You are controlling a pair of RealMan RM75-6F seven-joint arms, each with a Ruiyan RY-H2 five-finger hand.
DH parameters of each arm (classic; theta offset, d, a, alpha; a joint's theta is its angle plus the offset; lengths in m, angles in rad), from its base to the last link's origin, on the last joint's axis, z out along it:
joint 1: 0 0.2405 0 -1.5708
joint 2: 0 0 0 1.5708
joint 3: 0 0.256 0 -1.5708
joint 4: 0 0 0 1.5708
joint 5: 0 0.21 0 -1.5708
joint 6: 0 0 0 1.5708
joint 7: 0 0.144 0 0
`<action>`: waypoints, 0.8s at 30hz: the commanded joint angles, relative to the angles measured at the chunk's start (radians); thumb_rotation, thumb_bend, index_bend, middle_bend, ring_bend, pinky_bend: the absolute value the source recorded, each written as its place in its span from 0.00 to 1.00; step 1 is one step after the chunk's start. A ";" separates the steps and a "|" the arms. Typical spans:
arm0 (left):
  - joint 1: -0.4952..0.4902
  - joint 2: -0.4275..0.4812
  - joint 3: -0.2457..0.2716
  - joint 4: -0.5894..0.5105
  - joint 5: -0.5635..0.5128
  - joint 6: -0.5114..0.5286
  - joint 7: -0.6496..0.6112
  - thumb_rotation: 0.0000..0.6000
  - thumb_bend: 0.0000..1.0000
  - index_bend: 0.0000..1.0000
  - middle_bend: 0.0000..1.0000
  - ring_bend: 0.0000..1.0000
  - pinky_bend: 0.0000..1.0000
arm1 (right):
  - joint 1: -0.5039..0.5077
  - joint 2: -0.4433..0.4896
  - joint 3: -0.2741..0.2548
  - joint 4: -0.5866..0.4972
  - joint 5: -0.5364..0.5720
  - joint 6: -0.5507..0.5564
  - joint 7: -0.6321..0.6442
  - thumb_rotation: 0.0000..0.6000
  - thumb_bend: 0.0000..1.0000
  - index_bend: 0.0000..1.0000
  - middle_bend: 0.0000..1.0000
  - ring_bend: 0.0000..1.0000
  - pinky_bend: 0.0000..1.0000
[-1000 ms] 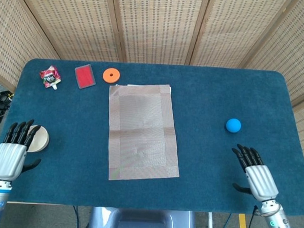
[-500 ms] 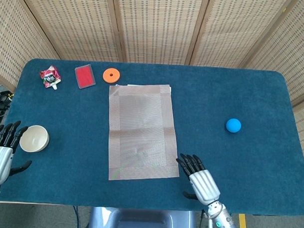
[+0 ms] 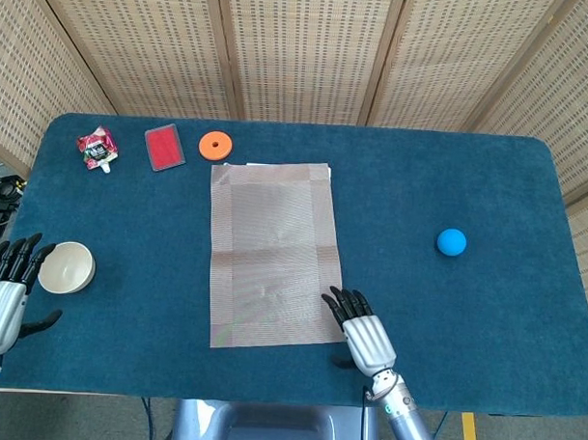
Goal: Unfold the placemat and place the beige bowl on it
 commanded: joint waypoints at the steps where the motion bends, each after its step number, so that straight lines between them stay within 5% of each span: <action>1: 0.000 -0.002 -0.005 0.004 -0.003 -0.010 0.000 1.00 0.05 0.10 0.00 0.00 0.00 | 0.014 -0.023 0.012 0.031 0.031 -0.018 0.001 1.00 0.13 0.06 0.00 0.00 0.00; 19: 0.007 -0.014 -0.031 0.017 -0.015 -0.053 -0.005 1.00 0.05 0.10 0.00 0.00 0.00 | 0.074 -0.110 0.040 0.163 0.132 -0.058 -0.047 1.00 0.14 0.06 0.00 0.00 0.00; 24: 0.011 -0.019 -0.039 0.018 -0.020 -0.057 -0.005 1.00 0.05 0.10 0.00 0.00 0.00 | 0.090 -0.143 0.029 0.234 0.080 -0.029 -0.006 1.00 0.15 0.06 0.00 0.00 0.00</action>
